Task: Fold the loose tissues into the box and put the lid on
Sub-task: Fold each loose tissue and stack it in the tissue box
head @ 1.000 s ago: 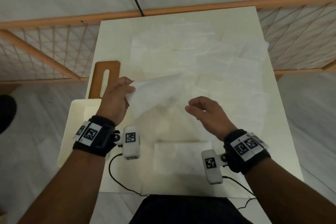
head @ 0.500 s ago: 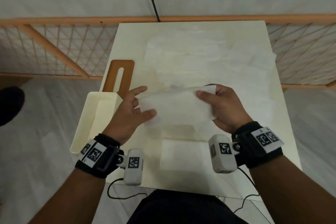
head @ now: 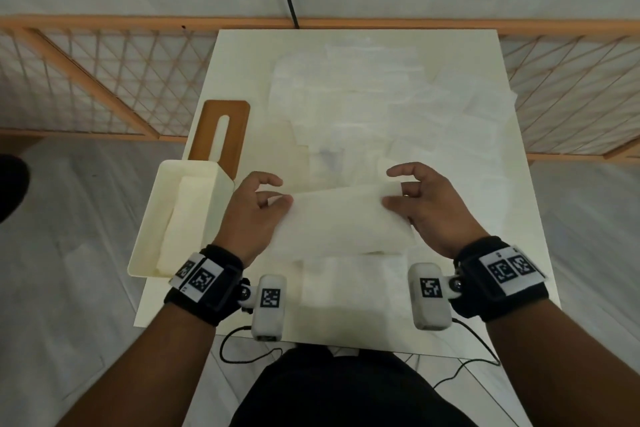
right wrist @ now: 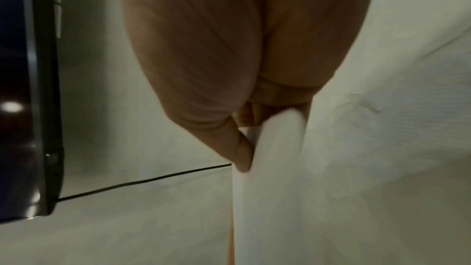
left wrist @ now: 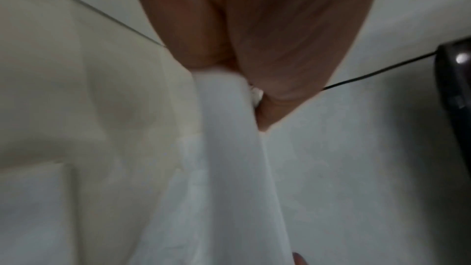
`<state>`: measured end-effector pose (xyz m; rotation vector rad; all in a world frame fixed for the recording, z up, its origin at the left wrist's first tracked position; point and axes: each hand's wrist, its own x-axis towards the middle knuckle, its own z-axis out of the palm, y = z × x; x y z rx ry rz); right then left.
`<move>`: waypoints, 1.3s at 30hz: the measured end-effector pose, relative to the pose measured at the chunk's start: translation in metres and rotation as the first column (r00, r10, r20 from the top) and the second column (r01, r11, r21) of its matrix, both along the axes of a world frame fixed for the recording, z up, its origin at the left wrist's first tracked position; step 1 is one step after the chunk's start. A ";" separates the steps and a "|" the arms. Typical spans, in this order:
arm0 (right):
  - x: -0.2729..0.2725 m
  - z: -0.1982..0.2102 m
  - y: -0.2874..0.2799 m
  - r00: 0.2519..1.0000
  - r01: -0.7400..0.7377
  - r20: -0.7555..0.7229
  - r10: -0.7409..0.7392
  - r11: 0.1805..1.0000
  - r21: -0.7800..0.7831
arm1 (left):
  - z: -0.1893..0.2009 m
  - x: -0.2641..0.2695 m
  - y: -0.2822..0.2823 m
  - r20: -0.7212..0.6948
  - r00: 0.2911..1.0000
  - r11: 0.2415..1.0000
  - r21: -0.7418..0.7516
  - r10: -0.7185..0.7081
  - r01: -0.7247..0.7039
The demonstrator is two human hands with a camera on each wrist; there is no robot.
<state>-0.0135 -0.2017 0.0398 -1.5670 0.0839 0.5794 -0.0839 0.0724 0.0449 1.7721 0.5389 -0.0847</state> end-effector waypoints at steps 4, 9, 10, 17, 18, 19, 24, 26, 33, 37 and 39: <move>-0.014 -0.022 -0.006 0.998 0.061 -0.012 -0.063 0.991 -0.119 | -0.029 -0.010 -0.003 -0.100 0.992 0.974 0.207 -0.073 0.093; -0.040 -0.063 -0.024 0.988 -0.137 0.003 0.153 0.890 -0.436 | -0.057 -0.035 -0.010 -0.283 0.928 0.928 0.213 -0.242 0.307; -0.046 -0.068 -0.027 0.982 -0.178 -0.026 0.188 0.861 -0.476 | -0.063 -0.039 -0.012 -0.309 0.909 0.903 0.236 -0.281 0.360; -0.064 -0.088 -0.030 0.946 -0.248 -0.023 0.322 0.679 -0.691 | -0.096 -0.052 -0.024 -0.358 0.889 0.830 0.371 -0.286 0.417; -0.063 -0.090 -0.030 0.948 -0.239 -0.016 0.318 0.675 -0.698 | -0.099 -0.051 -0.025 -0.354 0.892 0.830 0.379 -0.280 0.410; -0.063 -0.091 -0.030 0.949 -0.230 -0.009 0.315 0.675 -0.701 | -0.101 -0.051 -0.026 -0.349 0.897 0.830 0.385 -0.273 0.403; -0.063 -0.098 -0.023 0.946 -0.211 0.016 0.323 0.656 -0.724 | -0.114 -0.047 -0.026 -0.339 0.905 0.809 0.436 -0.258 0.394; -0.063 -0.100 -0.020 0.940 -0.221 0.014 0.342 0.637 -0.739 | -0.118 -0.046 -0.027 -0.335 0.905 0.800 0.450 -0.262 0.398; -0.064 -0.104 -0.021 0.960 -0.149 0.028 0.280 0.588 -0.795 | -0.112 -0.046 -0.029 -0.334 0.929 0.840 0.447 -0.162 0.307; -0.068 -0.102 -0.026 0.968 -0.222 -0.124 0.220 0.506 -0.834 | -0.111 -0.049 -0.032 -0.421 0.898 0.837 0.439 -0.129 0.326; -0.067 -0.102 -0.023 0.963 -0.242 -0.142 0.229 0.505 -0.829 | -0.113 -0.048 -0.035 -0.424 0.896 0.831 0.446 -0.130 0.332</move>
